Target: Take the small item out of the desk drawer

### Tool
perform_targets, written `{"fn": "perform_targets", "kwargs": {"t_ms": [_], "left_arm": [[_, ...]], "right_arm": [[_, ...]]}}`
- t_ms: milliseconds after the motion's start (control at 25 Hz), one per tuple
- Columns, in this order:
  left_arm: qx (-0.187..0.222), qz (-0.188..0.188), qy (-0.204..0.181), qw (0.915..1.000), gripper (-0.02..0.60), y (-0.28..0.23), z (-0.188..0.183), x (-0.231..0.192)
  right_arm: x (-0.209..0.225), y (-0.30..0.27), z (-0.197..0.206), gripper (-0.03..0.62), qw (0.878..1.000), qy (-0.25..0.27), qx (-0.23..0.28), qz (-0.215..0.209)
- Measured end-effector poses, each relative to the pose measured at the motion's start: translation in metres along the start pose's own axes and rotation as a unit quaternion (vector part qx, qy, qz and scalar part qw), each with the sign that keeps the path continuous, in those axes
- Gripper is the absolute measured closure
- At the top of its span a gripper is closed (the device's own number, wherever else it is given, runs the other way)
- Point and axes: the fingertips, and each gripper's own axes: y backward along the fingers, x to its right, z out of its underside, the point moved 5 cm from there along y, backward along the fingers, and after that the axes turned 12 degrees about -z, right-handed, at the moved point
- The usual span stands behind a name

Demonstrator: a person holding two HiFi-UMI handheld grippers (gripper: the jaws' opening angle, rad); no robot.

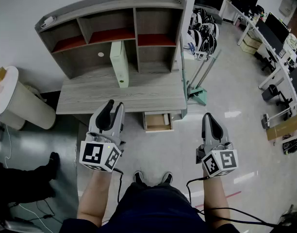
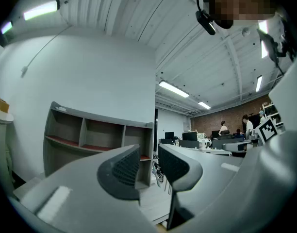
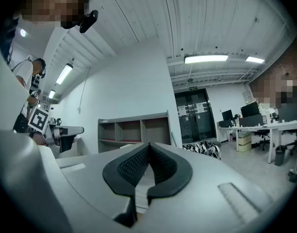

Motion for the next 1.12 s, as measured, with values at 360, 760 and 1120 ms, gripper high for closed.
{"fn": "perform_targets", "kwargs": {"t_ms": [360, 760, 1120], "left_arm": [[-0.001, 0.013, 0.004, 0.9999, 0.460, -0.001, -0.001, -0.027], [-0.036, 0.051, 0.020, 0.9979, 0.460, -0.002, 0.027, -0.054], [-0.079, 0.062, 0.036, 0.9944, 0.460, -0.026, 0.067, -0.051]], "right_arm": [[-0.014, -0.008, -0.003, 0.588, 1.000, 0.010, 0.010, 0.024], [-0.037, -0.002, 0.001, 0.588, 0.997, 0.008, 0.023, 0.077], [-0.019, -0.018, 0.032, 0.588, 0.996, 0.007, -0.012, 0.091]]}}
